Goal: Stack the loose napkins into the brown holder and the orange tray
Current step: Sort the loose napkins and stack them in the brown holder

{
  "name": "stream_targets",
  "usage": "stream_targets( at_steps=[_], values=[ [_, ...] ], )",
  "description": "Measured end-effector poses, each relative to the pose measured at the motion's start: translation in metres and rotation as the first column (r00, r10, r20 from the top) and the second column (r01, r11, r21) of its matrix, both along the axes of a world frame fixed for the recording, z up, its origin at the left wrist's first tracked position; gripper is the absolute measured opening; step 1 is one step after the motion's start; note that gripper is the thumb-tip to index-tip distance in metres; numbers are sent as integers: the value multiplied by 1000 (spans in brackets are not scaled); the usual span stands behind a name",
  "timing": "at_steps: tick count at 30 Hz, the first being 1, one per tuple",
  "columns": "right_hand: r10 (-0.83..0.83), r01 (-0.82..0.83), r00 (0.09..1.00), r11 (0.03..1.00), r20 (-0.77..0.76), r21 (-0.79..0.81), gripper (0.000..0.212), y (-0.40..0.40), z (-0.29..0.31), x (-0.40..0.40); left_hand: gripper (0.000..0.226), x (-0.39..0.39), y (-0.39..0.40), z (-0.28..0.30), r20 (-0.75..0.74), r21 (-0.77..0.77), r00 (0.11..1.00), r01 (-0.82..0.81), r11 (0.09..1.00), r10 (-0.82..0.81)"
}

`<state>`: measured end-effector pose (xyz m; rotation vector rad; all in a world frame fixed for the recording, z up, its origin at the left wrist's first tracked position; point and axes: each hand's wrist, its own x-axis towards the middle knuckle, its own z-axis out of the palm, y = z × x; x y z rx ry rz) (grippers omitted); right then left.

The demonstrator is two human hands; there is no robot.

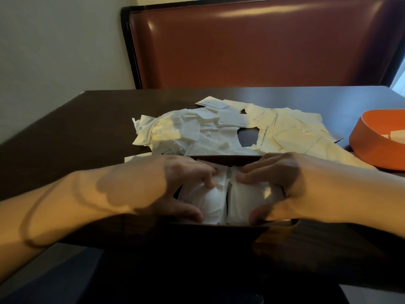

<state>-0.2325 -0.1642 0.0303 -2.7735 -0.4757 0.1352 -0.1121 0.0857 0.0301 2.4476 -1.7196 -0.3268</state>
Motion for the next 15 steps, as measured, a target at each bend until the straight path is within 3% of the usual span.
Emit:
stream_targets(
  at_steps=[6, 11, 15],
  values=[
    [24, -23, 1000, 999, 17, -25, 82, 0, -4, -2, 52, -2, 2, -4, -3, -12, 1000, -27, 1000, 27],
    [1, 0, 998, 1000, 57, -12, 75, 0, -3, -8, 58, -12, 3, 14, -152, 8, 983, -104, 995, 104],
    [-47, 45, 987, 999, 153, 14, 63, -1, 10, -22, 54, -30, -23, 38, -11, -75, 995, -95, 993, 94]
  ],
)
